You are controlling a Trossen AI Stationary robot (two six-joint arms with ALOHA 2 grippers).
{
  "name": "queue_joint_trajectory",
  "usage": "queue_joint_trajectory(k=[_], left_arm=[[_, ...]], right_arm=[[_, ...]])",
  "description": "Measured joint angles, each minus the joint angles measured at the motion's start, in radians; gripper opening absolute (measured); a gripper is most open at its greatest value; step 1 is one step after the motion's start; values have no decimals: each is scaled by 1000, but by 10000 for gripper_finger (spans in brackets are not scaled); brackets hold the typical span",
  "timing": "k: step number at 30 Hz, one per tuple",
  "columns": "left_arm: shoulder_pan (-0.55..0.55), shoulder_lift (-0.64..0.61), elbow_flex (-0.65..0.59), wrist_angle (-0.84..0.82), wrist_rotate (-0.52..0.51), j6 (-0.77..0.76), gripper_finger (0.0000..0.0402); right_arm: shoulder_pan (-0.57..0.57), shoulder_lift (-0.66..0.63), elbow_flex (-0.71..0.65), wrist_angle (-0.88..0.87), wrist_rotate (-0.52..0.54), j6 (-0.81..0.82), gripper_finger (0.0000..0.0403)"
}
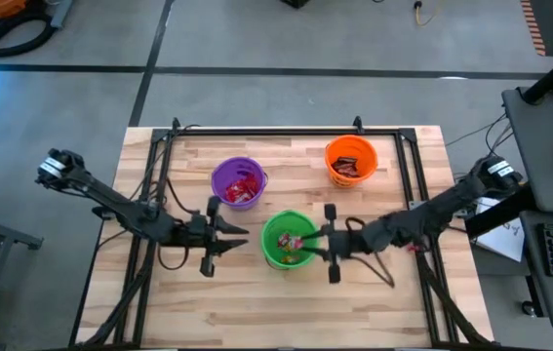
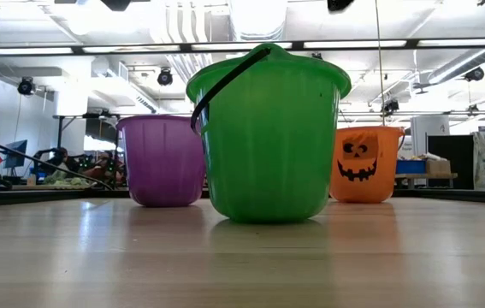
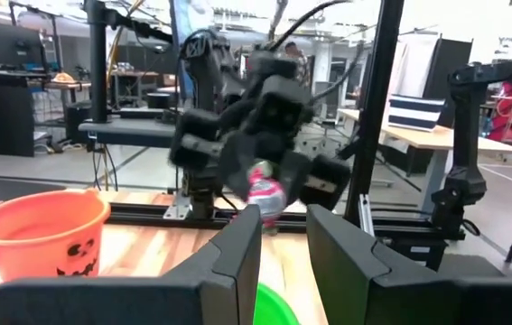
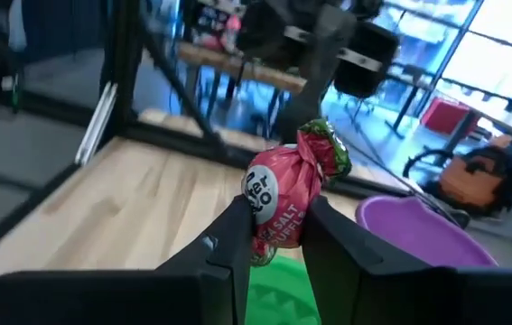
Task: Organize candy in baskets
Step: Put the pink candy into the green bucket
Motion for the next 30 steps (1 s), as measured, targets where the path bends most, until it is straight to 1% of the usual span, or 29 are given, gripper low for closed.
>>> queue_joint_trajectory(k=[3,6,13,19,23,30], left_arm=[[0,-29,0,-36,-1,0,77],[0,-56,0,-67,-11,5,77],[0,-92,0,-99,-28,21,77],[0,-104,-3,-125,-44,18,77],[0,-106,-5,-134,-52,16,77],[0,-106,-5,-136,-53,15,77]], right_arm=[[-47,2,-86,163,-54,22,76],[-75,27,-143,283,-70,35,72],[-100,109,-199,423,-70,40,70],[-101,129,-201,433,-70,41,70],[-106,129,-201,432,-70,71,73],[-121,129,-201,425,-70,98,119]])
